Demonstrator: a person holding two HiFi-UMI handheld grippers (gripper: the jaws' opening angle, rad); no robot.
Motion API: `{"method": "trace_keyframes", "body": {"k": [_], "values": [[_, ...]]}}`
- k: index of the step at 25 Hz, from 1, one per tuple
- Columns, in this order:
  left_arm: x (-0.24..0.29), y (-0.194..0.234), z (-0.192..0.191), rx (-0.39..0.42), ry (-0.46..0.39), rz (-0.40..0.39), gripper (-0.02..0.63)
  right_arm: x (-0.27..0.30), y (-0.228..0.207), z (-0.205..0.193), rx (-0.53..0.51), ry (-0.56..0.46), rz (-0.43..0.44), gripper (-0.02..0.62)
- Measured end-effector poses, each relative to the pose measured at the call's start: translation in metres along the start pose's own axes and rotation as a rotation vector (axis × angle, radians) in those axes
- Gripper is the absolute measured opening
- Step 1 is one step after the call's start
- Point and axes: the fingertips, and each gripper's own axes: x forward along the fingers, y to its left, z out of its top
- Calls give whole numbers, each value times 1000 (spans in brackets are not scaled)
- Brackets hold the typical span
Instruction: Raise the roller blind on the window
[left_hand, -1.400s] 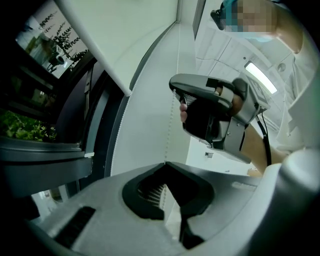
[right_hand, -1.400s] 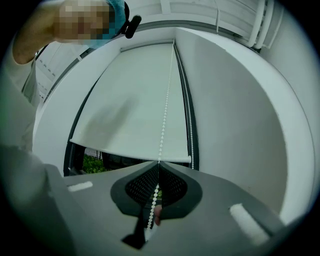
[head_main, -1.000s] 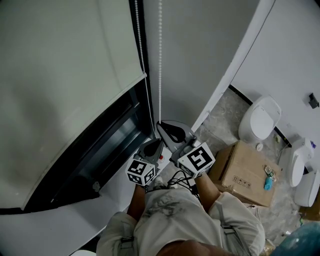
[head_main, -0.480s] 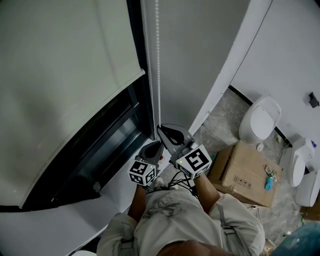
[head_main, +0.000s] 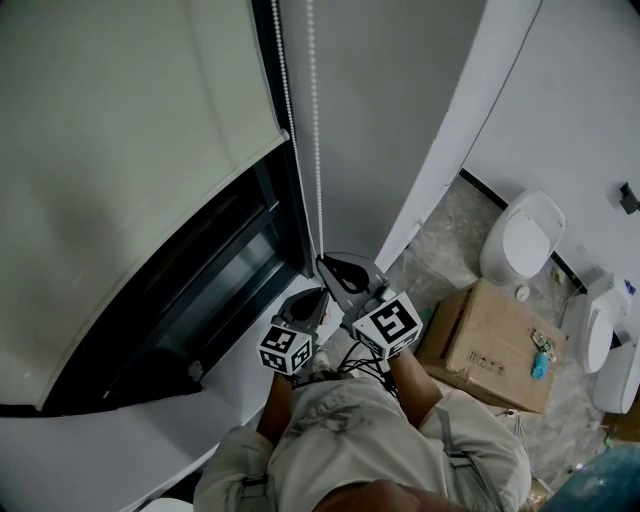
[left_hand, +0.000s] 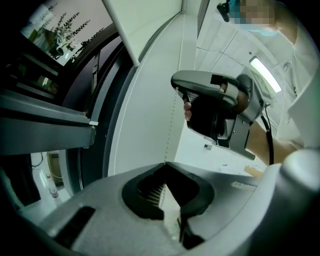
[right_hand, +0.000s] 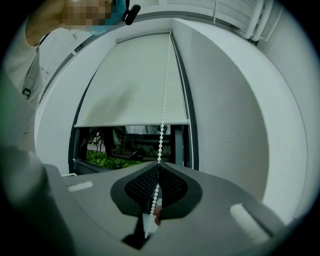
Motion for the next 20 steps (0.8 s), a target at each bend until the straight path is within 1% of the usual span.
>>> {"method": "trace_keyframes", "body": {"k": [6,9,14,17,20], "values": [[-9,1,6,5,-27,7,17,0,1,0,-7,1,2,11],[-14,1,18,1,-52,6,57,0,1,-1,-8,0,1,11],[-25,-3,55,17,-99,1,75,0,-1,-1,-8,-5,1,11],[-33,-10,82,27,-114,-17,83,0,-1,0,-10,-4,0,12],[-42,-19,114,47,-160,-38,84,-1,-2,0,-7,-5,-1,11]]}}
